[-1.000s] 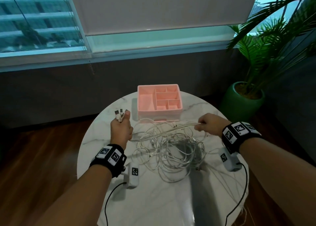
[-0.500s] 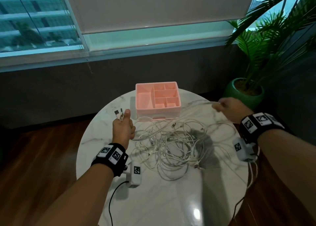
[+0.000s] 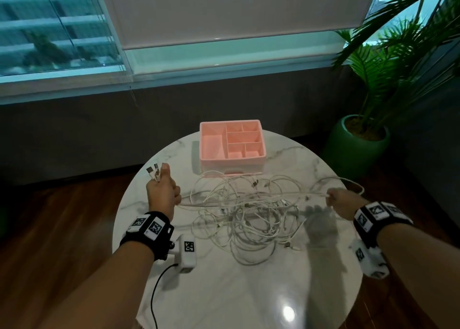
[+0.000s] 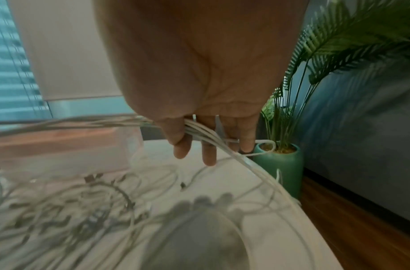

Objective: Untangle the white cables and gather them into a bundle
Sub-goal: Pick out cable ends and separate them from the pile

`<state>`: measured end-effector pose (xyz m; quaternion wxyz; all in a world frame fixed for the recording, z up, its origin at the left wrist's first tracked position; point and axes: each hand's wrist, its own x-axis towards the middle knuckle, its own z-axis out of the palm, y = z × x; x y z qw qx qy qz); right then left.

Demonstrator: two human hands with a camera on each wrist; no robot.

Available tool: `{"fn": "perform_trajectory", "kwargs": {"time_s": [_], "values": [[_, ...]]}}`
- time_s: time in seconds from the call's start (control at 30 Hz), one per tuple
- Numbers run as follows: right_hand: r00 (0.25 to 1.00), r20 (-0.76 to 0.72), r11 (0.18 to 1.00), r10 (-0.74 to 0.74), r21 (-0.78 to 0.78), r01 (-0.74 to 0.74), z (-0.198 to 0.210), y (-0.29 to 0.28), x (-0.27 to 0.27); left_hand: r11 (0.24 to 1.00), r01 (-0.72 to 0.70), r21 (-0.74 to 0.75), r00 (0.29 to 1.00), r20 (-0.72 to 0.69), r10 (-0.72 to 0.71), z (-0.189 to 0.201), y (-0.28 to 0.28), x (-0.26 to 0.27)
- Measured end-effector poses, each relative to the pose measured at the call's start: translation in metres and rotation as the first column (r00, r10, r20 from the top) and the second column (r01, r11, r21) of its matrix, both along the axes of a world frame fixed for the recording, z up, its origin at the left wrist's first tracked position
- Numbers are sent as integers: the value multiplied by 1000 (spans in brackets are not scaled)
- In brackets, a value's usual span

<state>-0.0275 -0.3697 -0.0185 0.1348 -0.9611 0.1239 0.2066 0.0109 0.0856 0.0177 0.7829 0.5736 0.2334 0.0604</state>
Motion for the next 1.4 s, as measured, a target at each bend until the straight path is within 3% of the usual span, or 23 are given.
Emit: {"fn": "perform_trajectory", "kwargs": {"time_s": [0.13, 0.23, 0.37, 0.43, 0.53, 0.6, 0.7, 0.77, 0.93, 1.03, 1.13, 1.27, 1.4], "values": [[992, -105, 973, 72, -212, -93, -25, 10, -14, 1000, 14, 11, 1000, -9, -13, -2, -5, -1], [980, -157, 939, 119, -302, -163, -16, 31, -14, 998, -21, -53, 1000, -9, 21, 1, -13, -1], [955, -132, 934, 265, -213, -288, 24, 84, -3, 988, -35, -147, 999, 10, 37, 10, -26, -3], [926, 39, 915, 375, -173, -363, 48, 124, 2, 983, -16, -181, 1000, 23, 21, 16, -33, -3], [799, 291, 834, 526, 7, -552, 73, 192, 1, 975, 19, -219, 999, 45, -9, 23, -44, -5], [747, 267, 763, 608, 61, -643, 72, 229, 2, 973, 46, -226, 997, 69, -31, 25, -51, -6], [754, 195, 748, 628, 115, -653, 60, 254, 2, 986, 56, -159, 996, 81, -44, 27, -50, -7], [760, 219, 757, 611, 118, -643, 49, 249, -1, 992, 42, -116, 998, 55, -36, 22, -45, -7], [694, 225, 716, 684, -26, -697, 32, 230, -11, 996, 20, -84, 1000, -5, -20, -3, -26, -20], [727, 184, 749, 661, -113, -653, 27, 199, -14, 997, 19, -74, 1000, -19, -20, -8, -22, -22], [822, 145, 833, 550, -156, -530, 22, 151, -16, 998, 61, -5, 998, -18, -61, -9, -19, -22], [928, 39, 927, 370, -76, -367, 10, 102, -14, 982, 137, 130, 990, -47, -132, -14, -20, -22], [940, -97, 938, 328, 150, -312, 22, 92, -3, 964, 210, 166, 977, -67, -201, -20, -30, -22]]}}
